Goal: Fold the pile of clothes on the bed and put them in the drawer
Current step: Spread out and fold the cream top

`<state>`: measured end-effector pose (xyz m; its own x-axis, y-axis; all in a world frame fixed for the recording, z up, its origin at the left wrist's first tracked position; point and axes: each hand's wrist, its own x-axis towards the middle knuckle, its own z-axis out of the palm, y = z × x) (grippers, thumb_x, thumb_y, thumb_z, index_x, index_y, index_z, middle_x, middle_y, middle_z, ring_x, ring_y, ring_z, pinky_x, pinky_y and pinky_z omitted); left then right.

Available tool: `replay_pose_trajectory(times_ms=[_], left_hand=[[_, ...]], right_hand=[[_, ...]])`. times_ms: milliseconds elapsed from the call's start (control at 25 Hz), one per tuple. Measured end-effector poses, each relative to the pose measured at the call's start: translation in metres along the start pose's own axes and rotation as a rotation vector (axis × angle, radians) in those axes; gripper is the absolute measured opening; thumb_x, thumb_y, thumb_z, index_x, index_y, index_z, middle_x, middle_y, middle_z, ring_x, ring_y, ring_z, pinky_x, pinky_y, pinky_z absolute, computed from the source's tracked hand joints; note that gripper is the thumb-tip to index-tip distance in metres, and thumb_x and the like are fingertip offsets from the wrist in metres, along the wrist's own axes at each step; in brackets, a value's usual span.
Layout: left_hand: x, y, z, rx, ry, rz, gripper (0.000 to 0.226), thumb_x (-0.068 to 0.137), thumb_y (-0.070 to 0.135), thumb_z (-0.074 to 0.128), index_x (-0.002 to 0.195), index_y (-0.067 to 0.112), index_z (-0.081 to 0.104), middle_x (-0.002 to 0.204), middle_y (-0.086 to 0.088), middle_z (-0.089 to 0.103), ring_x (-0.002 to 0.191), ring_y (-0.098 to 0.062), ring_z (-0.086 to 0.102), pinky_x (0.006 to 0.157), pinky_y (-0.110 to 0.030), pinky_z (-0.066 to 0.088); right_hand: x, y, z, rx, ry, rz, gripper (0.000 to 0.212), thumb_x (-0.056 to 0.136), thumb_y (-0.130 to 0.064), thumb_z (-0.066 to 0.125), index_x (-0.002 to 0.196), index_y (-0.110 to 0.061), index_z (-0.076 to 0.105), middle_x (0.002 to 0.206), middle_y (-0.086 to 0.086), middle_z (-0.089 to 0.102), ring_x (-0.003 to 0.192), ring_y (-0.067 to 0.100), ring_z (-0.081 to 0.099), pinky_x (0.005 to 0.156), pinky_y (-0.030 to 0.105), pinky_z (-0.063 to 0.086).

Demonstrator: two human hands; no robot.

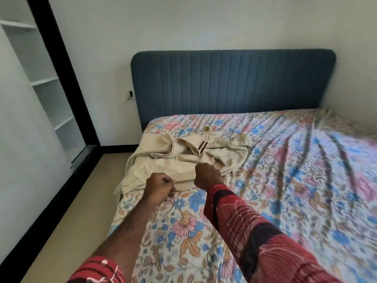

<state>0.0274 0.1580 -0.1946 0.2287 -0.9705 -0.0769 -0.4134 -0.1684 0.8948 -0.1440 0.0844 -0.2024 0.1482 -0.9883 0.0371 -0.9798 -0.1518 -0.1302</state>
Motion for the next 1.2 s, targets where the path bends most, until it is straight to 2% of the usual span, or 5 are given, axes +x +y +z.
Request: replay_pose_trajectory(times_ms=[320, 760, 880, 1080, 1200], left_hand=[[0.044, -0.040, 0.009, 0.095, -0.023, 0.026, 0.015, 0.093, 0.003, 0.067, 0.080, 0.010, 0.070, 0.074, -0.006, 0.075, 0.062, -0.022, 0.074, 0.045, -0.022, 0.047], [0.012, -0.057, 0.042, 0.639, -0.319, 0.348, 0.074, 0.069, 0.048, 0.086, 0.136, 0.041, 0.055, 0.137, 0.017, 0.044, 0.130, -0.009, 0.036, 0.105, -0.037, 0.029], [-0.005, -0.055, 0.042, 0.830, -0.364, 0.415, 0.043, 0.095, 0.040, 0.062, 0.137, 0.042, 0.054, 0.145, 0.015, 0.045, 0.136, -0.009, 0.037, 0.113, -0.043, 0.021], [-0.021, -0.048, 0.024, 0.726, -0.484, 0.285, 0.017, 0.102, 0.039, 0.055, 0.115, 0.040, 0.067, 0.120, 0.016, 0.060, 0.111, -0.010, 0.048, 0.104, -0.037, 0.038], [-0.021, -0.050, 0.013, 0.616, -0.579, 0.171, 0.019, 0.097, 0.036, 0.063, 0.079, 0.035, 0.065, 0.090, 0.012, 0.065, 0.086, -0.011, 0.059, 0.077, -0.031, 0.049]], right_hand=[[0.056, 0.026, 0.065, 0.326, -0.038, 0.077, 0.025, 0.093, -0.018, 0.059, 0.112, -0.024, 0.074, 0.113, 0.007, 0.073, 0.103, 0.028, 0.070, 0.089, 0.041, 0.059], [-0.101, 0.063, 0.041, 0.427, -0.570, -0.096, 0.013, 0.085, -0.011, 0.072, 0.086, -0.021, 0.080, 0.078, -0.009, 0.072, 0.070, 0.007, 0.069, 0.073, 0.024, 0.060], [-0.115, 0.074, 0.031, 0.397, -0.783, -0.173, 0.025, 0.085, -0.014, 0.077, 0.071, -0.035, 0.073, 0.078, -0.009, 0.072, 0.062, 0.006, 0.064, 0.063, 0.023, 0.054], [-0.088, 0.068, 0.033, 0.532, 0.052, 0.010, 0.020, 0.084, -0.032, 0.079, 0.100, -0.024, 0.070, 0.103, -0.001, 0.070, 0.088, 0.015, 0.066, 0.076, 0.034, 0.056], [-0.073, 0.051, 0.053, 0.196, -0.013, -0.004, 0.062, 0.085, -0.033, 0.069, 0.141, -0.038, 0.042, 0.150, -0.001, 0.036, 0.126, 0.026, 0.044, 0.100, 0.054, 0.047]])
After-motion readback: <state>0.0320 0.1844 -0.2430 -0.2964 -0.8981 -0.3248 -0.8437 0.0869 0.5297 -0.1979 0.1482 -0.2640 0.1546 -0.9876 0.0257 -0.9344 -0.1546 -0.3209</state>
